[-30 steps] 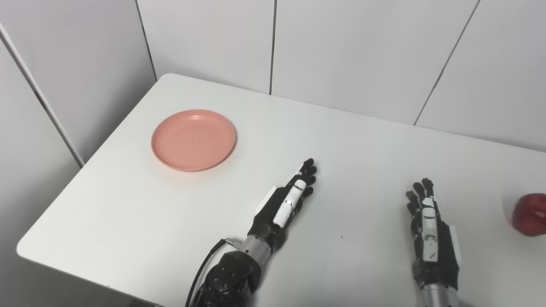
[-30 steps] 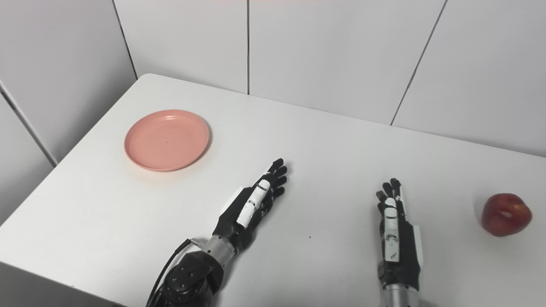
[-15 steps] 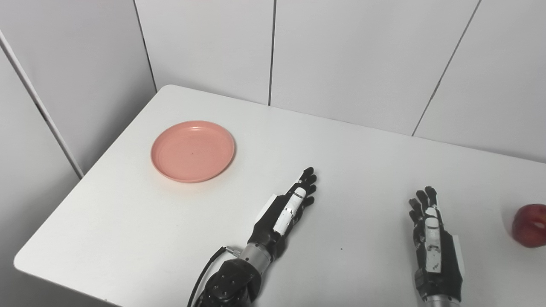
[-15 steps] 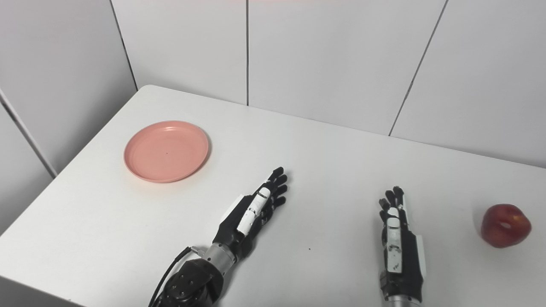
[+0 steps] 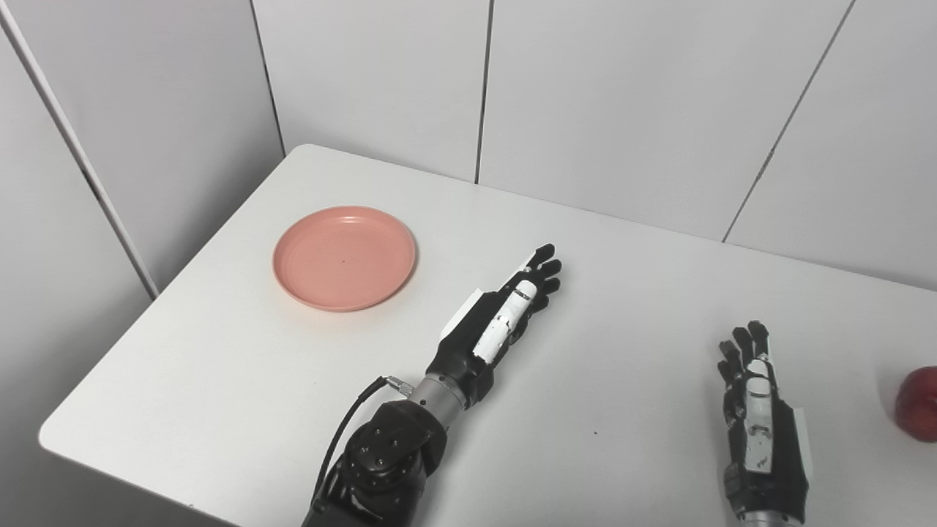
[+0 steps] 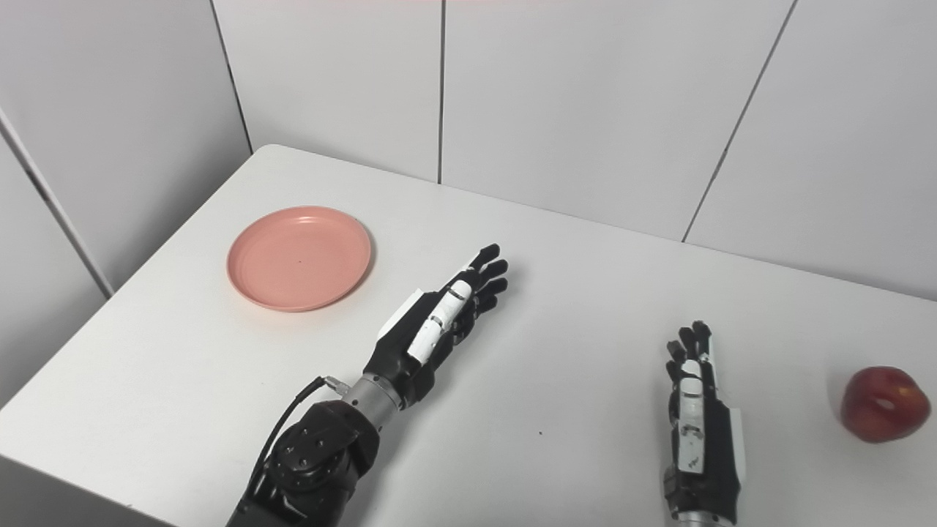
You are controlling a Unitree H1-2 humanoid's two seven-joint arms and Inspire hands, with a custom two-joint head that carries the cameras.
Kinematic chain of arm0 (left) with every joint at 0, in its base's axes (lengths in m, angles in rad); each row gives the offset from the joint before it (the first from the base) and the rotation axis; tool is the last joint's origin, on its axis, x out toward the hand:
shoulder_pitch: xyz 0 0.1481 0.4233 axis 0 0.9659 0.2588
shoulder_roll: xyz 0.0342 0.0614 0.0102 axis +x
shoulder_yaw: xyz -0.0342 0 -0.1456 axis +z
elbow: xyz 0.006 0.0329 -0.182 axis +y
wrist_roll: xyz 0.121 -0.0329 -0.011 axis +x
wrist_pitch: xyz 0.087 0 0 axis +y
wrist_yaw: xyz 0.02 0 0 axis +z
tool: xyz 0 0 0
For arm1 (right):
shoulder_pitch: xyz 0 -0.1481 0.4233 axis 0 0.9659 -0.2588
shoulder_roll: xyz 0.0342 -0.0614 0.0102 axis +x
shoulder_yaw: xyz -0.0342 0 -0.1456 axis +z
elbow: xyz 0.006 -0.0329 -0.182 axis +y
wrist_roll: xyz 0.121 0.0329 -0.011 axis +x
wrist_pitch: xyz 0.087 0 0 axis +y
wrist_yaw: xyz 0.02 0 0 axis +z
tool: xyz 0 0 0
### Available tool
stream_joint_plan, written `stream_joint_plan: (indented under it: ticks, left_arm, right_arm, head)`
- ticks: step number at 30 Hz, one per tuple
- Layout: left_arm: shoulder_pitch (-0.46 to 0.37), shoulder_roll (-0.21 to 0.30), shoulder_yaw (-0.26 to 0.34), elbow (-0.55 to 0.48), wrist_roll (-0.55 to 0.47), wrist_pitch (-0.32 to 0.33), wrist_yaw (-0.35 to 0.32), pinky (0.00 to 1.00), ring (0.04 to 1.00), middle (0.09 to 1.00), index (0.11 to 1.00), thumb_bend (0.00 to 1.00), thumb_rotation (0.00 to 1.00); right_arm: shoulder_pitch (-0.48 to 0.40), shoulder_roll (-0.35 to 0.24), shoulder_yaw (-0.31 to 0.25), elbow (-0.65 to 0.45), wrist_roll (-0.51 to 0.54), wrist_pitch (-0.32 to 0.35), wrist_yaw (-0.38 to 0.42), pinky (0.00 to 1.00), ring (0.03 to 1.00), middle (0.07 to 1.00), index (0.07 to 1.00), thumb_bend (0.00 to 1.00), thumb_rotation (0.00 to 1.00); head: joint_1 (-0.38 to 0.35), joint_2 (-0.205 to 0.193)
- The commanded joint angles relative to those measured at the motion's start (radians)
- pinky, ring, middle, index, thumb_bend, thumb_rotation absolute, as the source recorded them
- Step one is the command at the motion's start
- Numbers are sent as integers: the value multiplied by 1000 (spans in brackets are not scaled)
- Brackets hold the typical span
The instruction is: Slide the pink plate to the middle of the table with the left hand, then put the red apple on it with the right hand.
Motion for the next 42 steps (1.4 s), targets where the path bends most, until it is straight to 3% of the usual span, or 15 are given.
stream_joint_plan:
  ticks: [1,8,24,31,42]
  left_arm:
    - [-62,3,13,-53,-10,13,-1,971,957,969,949,425,1000]
    - [-126,38,59,-93,-30,44,-3,942,945,965,946,424,1000]
    - [-280,134,244,-88,-88,108,38,900,903,913,893,415,1000]
    - [-335,202,328,-25,-127,100,44,889,896,902,882,367,1000]
    - [-385,301,412,105,-130,82,72,839,857,866,851,392,1000]
  right_arm:
    - [25,-9,-10,51,11,-46,17,1000,964,973,988,177,1000]
    - [24,-11,-12,50,19,-36,18,1000,962,970,984,167,1000]
    - [23,-22,-16,55,35,-45,30,1000,962,975,992,155,1000]
    - [22,-23,-19,56,41,-33,36,1000,966,975,994,170,1000]
    - [24,-25,-22,55,29,-34,35,1000,957,966,988,179,1000]
  head:
    - [4,0]
    - [13,-2]
    - [33,-6]
    - [37,-8]
    - [46,-11]
